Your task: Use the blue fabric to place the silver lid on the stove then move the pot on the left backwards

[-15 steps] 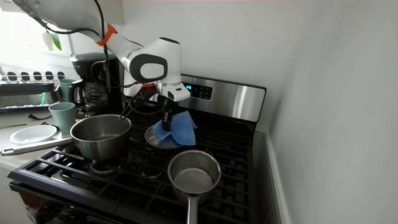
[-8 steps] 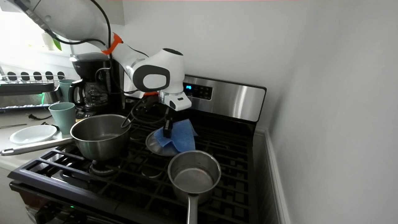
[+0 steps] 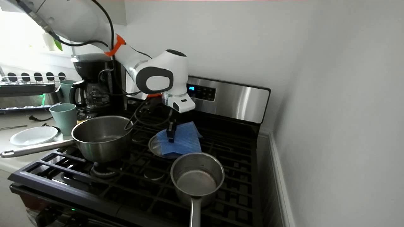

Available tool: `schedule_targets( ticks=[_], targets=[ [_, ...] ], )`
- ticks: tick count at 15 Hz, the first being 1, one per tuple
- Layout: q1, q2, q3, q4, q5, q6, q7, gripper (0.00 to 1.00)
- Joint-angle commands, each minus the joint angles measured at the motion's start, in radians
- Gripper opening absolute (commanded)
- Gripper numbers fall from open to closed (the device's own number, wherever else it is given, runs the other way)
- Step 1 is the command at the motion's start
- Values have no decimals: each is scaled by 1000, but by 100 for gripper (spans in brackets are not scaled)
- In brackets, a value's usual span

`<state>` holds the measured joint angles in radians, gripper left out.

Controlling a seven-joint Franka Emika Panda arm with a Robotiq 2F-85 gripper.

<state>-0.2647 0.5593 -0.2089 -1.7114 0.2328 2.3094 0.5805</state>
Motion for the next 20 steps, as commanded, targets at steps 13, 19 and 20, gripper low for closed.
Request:
schedule_targets(
  ticks=[13, 19, 20],
  targets=[
    [70, -168, -45, -22, -47, -253, 94, 100],
    [87, -252, -23, -53, -45, -514, 95, 100],
    [89, -256, -18, -61, -36, -551, 90, 100]
  ],
)
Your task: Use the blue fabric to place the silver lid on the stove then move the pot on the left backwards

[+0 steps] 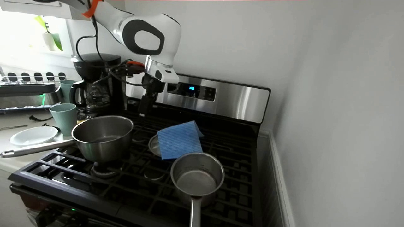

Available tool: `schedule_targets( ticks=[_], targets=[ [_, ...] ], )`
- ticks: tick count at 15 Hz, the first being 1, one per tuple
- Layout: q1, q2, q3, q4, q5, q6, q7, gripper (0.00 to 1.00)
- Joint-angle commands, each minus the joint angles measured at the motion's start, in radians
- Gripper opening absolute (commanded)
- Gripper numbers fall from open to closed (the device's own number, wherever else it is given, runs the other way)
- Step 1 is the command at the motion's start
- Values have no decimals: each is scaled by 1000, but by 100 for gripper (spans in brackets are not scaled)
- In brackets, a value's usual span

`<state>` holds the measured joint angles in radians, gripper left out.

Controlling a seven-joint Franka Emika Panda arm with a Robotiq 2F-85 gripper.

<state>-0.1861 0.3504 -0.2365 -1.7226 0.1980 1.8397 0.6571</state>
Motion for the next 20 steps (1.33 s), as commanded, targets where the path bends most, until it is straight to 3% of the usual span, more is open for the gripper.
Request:
schedule_targets(
  ticks=[1, 6, 16, 18, 19, 20],
  targets=[
    [13, -49, 14, -57, 6, -110, 9, 100],
    [8, -33, 41, -95, 96, -129, -10, 100],
    [9, 40, 60, -92, 278, -37, -13, 97],
    [10, 56, 64, -93, 294, -2, -13, 88],
    [11, 64, 66, -93, 297, 13, -14, 70],
    [12, 68, 69, -94, 301, 26, -14, 69]
  ],
)
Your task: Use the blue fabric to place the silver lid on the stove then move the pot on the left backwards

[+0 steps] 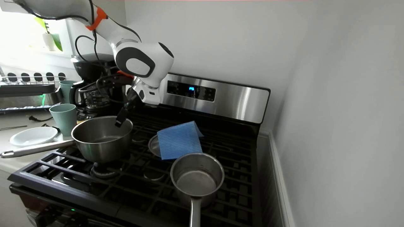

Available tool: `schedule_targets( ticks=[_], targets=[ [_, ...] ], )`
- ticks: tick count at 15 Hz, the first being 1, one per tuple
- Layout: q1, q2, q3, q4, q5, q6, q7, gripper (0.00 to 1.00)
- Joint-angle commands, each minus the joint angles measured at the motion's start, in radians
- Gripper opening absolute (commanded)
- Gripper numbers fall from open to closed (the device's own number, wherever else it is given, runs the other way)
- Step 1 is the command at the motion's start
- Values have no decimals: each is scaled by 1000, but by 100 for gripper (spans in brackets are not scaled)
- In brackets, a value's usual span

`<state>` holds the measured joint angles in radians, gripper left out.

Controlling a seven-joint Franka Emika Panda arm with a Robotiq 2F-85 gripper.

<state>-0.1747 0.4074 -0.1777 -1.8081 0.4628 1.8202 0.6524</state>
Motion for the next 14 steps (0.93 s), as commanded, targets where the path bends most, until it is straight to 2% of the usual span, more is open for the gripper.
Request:
schedule_targets(
  ticks=[1, 8, 10, 14],
  targets=[
    [1, 17, 12, -9, 38, 55, -11, 62],
    [-5, 28, 19, 7, 48, 71, -6, 12],
    [-5, 29, 19, 7, 48, 73, -6, 2],
    [-9, 35, 18, 16, 64, 69, 18, 2]
  ],
)
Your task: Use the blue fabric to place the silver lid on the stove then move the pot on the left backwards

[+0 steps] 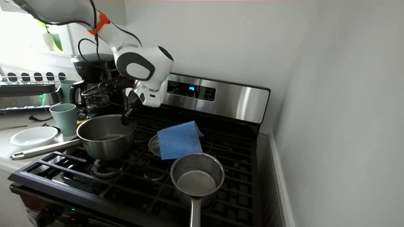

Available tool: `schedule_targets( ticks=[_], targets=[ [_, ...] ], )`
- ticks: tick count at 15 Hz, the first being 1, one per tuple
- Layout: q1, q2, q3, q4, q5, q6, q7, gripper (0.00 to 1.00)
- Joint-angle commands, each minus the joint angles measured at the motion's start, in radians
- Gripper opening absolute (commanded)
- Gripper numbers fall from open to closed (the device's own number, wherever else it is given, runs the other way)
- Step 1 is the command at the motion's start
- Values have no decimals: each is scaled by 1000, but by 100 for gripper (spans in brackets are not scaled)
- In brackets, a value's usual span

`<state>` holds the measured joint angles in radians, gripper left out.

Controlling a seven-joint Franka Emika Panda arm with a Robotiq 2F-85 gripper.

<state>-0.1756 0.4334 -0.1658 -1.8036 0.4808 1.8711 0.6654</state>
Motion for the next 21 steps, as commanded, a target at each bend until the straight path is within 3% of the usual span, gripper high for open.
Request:
schedule_targets(
  ticks=[1, 21],
  targets=[
    [-10, 11, 6, 14, 51, 16, 15, 2],
    [-33, 77, 1, 89, 244, 39, 281, 2]
  ],
)
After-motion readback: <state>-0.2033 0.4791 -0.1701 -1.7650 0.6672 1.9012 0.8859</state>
